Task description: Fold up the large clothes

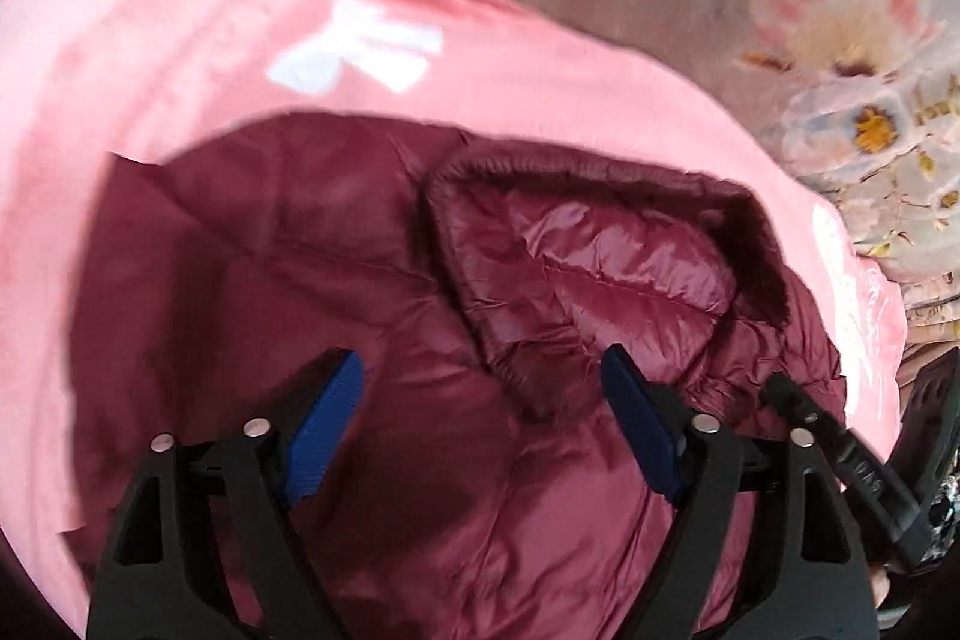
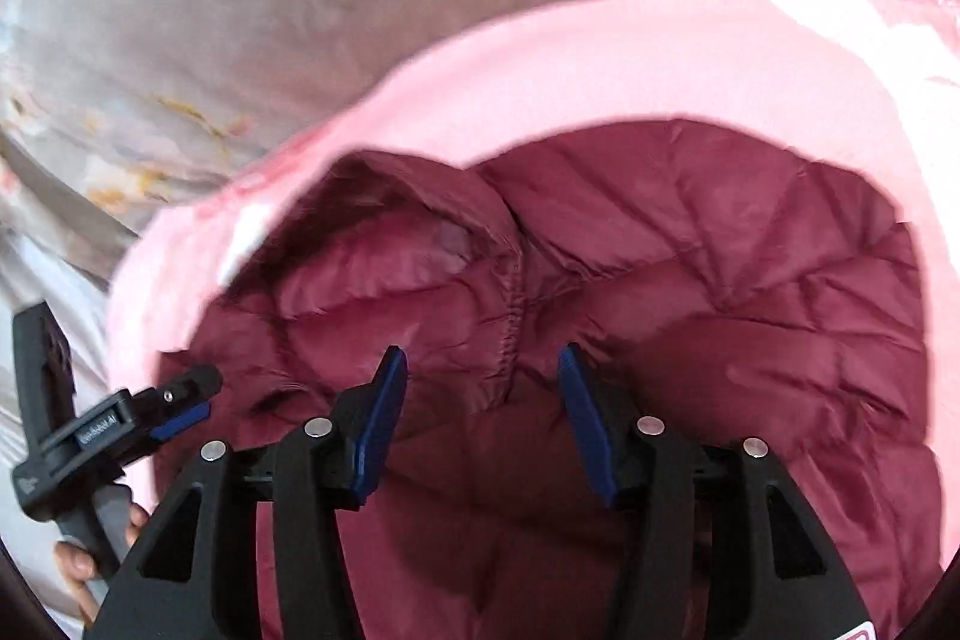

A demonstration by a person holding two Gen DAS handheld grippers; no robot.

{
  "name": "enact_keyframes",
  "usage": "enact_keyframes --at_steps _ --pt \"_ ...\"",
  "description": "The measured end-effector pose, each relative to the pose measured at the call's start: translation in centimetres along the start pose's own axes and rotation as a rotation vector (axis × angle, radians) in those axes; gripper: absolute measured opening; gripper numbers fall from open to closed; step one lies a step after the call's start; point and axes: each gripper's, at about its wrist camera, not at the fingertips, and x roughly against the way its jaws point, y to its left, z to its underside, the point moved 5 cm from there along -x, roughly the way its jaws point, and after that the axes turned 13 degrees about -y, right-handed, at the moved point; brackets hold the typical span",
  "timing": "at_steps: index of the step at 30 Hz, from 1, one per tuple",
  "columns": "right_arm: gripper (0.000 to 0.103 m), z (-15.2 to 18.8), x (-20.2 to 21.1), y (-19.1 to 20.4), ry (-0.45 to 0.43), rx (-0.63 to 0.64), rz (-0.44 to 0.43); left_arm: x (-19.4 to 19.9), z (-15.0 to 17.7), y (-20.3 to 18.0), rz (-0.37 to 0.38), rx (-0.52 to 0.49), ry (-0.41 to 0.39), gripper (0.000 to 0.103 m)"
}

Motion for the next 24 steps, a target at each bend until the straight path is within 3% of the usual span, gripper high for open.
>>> enact_keyframes --at_steps 1,2,3,4,5,7,9,10,13,15,18,24 --pt "0.054 0.3 -0.3 0.4 0.008 0.021 -0.004 -0.4 0.1 -0.2 -0.003 -0.004 0.004 0.063" --pt "0.047 0.3 -0.4 1.3 0.012 0.048 -0.018 -0.8 0.2 -0.5 -0.002 -0.014 0.005 0.057" --pt "0.038 0.2 -0.3 2.2 0.005 0.058 -0.052 -1.0 0.2 -1.0 0.009 -0.027 0.005 0.039" --pt "0.015 -0.4 0.3 2.9 -0.019 0.049 -0.092 -1.1 0.3 -1.2 0.017 -0.031 0.010 0.018" --pt "0.012 -0.9 1.1 3.4 -0.046 0.027 -0.136 -0.9 0.2 -1.4 0.031 -0.025 0.010 0.016" --pt "0.009 -2.4 3.4 4.3 -0.130 -0.030 -0.263 0.0 -0.5 -1.6 0.059 -0.015 -0.030 0.014" --pt "0.008 -2.9 4.6 4.4 -0.167 -0.028 -0.291 1.1 -1.0 -1.5 0.062 -0.030 -0.079 0.014" --pt "0.008 -2.8 4.8 4.4 -0.168 -0.015 -0.282 1.5 -1.1 -1.4 0.058 -0.040 -0.095 0.014" --pt "0.007 -1.1 3.1 3.3 -0.122 0.109 -0.129 1.1 -0.2 -0.9 0.025 -0.077 -0.097 0.014" --pt "0.007 0.2 2.0 2.3 -0.081 0.122 -0.073 0.1 0.8 -0.5 -0.014 -0.102 -0.082 0.014" --pt "0.006 1.7 1.2 0.8 -0.049 0.136 -0.019 -1.0 2.2 0.2 -0.033 -0.118 -0.074 0.014" --pt "0.003 2.4 0.6 -0.1 -0.051 0.140 -0.012 -0.7 3.3 0.2 -0.064 -0.181 -0.136 0.014"
